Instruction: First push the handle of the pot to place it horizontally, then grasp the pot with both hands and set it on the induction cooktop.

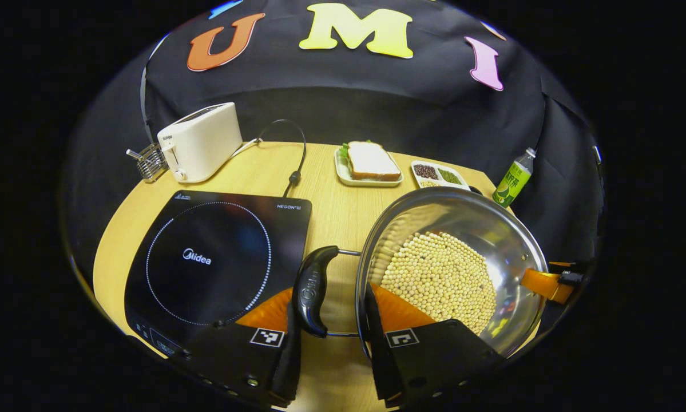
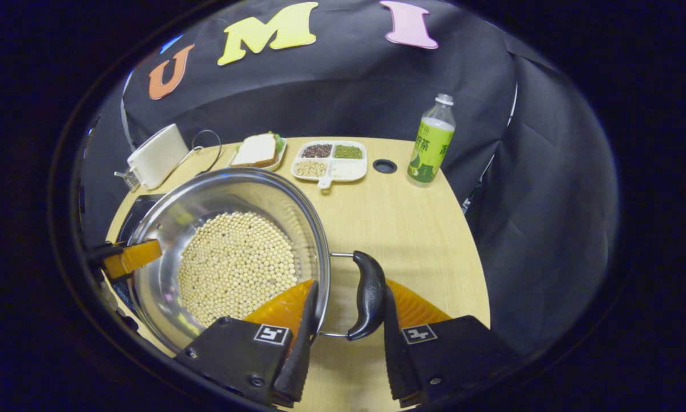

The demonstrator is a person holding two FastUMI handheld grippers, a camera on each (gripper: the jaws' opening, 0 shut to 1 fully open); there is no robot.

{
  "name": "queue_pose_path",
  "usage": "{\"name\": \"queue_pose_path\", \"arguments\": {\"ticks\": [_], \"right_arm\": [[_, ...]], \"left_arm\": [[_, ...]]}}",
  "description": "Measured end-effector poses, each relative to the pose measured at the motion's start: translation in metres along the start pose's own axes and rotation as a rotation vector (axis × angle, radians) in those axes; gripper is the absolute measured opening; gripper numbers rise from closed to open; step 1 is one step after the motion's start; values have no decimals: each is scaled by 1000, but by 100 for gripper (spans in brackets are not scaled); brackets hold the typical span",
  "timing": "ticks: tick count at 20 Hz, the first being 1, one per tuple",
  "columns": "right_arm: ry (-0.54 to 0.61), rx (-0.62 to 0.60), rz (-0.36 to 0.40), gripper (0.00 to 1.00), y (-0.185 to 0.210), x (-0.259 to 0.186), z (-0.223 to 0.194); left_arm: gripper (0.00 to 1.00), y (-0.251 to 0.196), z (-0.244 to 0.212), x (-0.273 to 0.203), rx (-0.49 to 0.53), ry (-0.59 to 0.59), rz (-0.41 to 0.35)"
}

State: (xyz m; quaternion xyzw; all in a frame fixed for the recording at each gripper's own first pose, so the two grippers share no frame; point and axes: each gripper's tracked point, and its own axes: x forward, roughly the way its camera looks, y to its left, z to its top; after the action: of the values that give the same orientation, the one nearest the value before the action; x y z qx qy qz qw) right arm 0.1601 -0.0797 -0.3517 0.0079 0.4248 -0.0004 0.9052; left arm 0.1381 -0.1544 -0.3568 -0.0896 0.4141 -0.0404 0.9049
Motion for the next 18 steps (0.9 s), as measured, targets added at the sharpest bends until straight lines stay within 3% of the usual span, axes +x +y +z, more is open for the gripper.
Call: {"name": "queue_pose_path", "arguments": {"ticks": [9,18], "right_arm": [[-31,5,16,55,52,-24,20],[-24,-6,65,55,140,-23,29]], "left_arm": [[49,49,28,-25,3,-28,7],[49,138,39,-43,-6,-27,58]]}}
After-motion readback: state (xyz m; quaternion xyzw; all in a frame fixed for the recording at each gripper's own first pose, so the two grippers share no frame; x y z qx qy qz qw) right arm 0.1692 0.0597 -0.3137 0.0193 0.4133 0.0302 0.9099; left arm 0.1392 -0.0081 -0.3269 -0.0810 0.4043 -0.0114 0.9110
